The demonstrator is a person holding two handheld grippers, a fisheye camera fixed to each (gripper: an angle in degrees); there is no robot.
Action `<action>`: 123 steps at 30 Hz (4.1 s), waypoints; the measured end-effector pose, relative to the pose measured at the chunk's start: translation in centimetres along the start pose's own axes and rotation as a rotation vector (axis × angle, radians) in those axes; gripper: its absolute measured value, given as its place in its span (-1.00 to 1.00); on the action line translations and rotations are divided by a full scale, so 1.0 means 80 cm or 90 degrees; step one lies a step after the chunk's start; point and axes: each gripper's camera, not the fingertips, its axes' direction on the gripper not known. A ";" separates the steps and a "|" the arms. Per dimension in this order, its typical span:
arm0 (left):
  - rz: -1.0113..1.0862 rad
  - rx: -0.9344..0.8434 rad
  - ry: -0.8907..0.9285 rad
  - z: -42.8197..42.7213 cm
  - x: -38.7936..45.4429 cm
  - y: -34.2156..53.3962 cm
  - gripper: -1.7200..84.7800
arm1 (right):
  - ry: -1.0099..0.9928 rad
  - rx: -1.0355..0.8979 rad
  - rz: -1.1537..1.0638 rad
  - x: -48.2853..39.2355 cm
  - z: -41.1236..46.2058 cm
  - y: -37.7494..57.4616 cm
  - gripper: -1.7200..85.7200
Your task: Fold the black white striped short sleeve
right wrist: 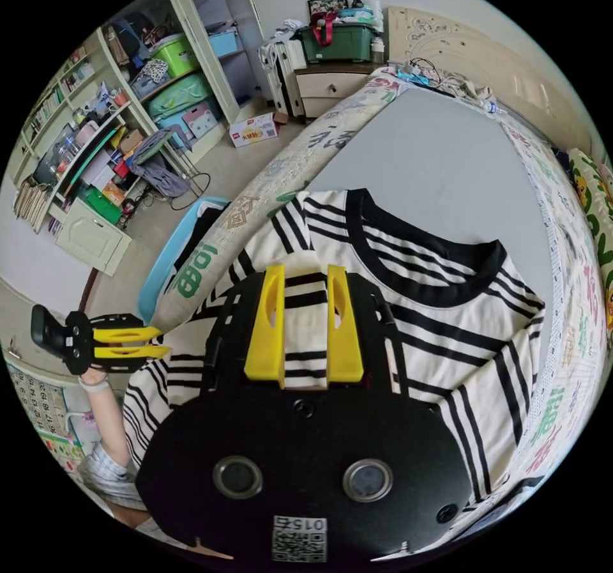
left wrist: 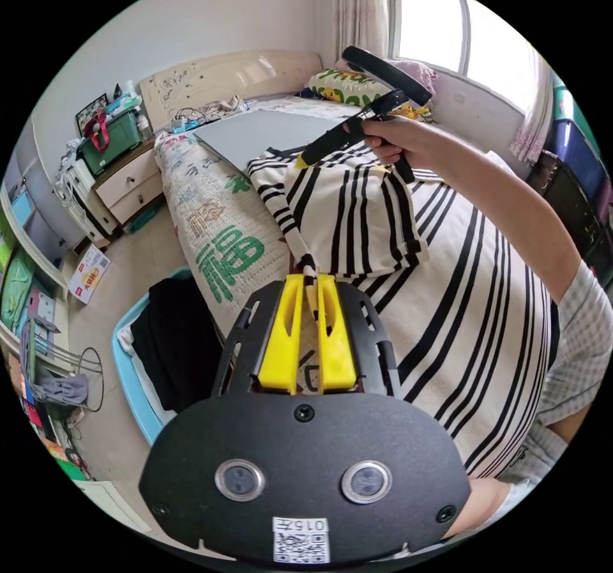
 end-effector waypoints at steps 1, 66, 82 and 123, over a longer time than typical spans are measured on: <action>-0.007 0.000 0.005 -0.002 -0.006 0.001 -0.90 | 0.004 -0.008 -0.001 -0.002 0.004 -0.004 -0.81; 0.195 -0.028 0.094 -0.005 -0.120 -0.148 -0.95 | 0.096 0.021 -0.199 0.053 -0.076 0.196 -0.98; 0.143 0.006 0.150 0.004 -0.151 -0.152 -0.87 | 0.133 0.024 -0.209 0.045 -0.106 0.205 -0.98; -0.175 -0.030 0.030 0.150 -0.329 -0.276 -0.86 | 0.118 0.041 0.062 0.282 -0.269 0.260 -0.83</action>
